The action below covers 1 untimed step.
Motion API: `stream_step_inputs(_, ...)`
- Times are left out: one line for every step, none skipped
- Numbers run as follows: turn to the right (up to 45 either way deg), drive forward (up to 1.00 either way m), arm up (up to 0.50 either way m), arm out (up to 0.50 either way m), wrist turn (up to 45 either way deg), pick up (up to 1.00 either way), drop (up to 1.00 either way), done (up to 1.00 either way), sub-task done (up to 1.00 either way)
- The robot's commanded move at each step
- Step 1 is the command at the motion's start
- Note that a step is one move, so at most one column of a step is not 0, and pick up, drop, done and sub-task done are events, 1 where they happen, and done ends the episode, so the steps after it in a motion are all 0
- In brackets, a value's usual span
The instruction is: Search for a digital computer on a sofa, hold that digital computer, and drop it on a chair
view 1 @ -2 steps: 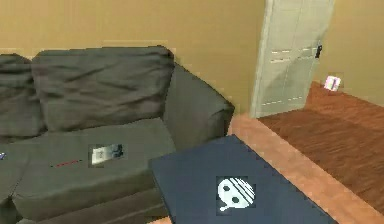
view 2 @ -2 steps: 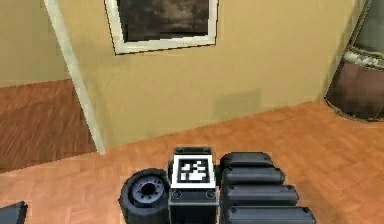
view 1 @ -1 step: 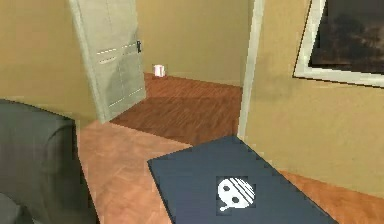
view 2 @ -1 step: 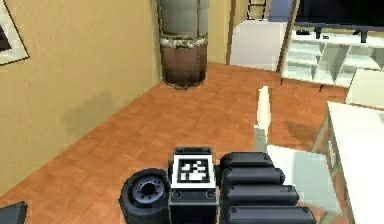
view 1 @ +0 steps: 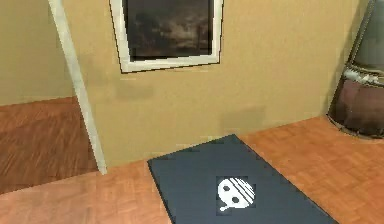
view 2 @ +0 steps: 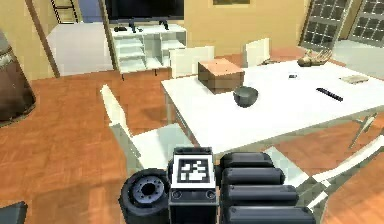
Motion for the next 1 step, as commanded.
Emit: stream_step_inputs(6.0, 0.00, 0.00, 0.00, 0.0, 0.00, 0.00, 0.00, 0.00)
